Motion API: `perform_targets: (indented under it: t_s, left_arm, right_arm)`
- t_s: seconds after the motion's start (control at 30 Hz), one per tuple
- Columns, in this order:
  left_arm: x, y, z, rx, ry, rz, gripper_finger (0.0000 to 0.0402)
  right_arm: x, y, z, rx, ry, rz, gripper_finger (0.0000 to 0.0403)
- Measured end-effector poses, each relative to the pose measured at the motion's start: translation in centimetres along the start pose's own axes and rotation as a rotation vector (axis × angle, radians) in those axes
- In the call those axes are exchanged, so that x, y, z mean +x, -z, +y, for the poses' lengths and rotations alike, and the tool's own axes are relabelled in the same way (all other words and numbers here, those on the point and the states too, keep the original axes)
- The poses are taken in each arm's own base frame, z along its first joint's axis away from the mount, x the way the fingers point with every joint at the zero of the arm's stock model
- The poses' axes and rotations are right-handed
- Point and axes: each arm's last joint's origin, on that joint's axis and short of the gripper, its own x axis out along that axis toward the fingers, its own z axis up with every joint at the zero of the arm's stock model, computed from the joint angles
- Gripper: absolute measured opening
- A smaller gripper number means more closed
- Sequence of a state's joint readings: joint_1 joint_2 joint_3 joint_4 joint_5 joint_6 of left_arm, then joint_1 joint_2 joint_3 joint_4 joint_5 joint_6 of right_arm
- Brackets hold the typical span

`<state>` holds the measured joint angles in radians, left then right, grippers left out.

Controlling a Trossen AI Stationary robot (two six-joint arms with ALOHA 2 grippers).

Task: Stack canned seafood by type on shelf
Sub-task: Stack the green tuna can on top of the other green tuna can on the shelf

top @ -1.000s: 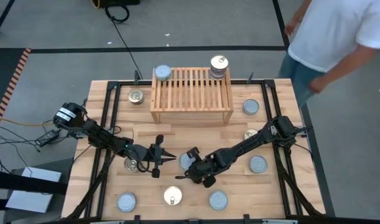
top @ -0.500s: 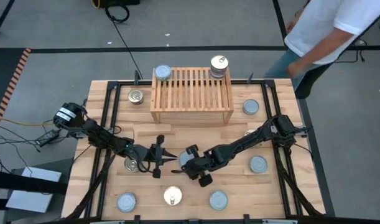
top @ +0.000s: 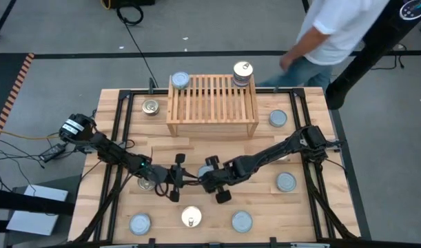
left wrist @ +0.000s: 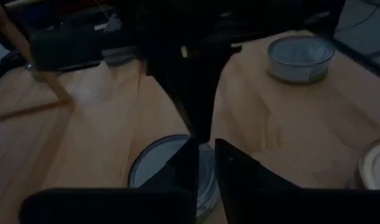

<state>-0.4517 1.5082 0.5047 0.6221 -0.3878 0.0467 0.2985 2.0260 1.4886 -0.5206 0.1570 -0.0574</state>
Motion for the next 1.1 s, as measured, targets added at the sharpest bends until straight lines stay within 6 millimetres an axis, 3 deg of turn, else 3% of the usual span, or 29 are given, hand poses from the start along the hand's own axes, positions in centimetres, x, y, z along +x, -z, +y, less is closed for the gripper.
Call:
perform_targets:
  t_s: [0.13,0.27,0.4,0.63,1.1]
  left_arm:
    - [0.1,0.4,0.3,-0.046,-0.077,0.051,0.0068]
    - [0.4,0.9,1.3,-0.111,-0.119,0.092,0.0042]
    - [0.6,1.4,2.4,-0.139,-0.155,0.136,0.0006]
    - [1.7,2.4,3.8,-0.143,-0.209,0.171,0.0003]
    - [3.9,4.7,3.4,-0.106,-0.210,0.161,0.0001]
  right_arm:
    - [-0.6,0.4,-0.1,0.014,0.010,0.070,0.0000]
    - [-1.2,0.8,0.3,0.033,-0.002,0.119,0.0000]
    - [-0.6,1.6,1.2,0.036,-0.040,0.128,0.0000]
    - [0.8,2.2,2.1,0.039,-0.057,0.030,0.0001]
    - [2.4,3.5,1.3,0.075,-0.079,-0.037,0.0003]
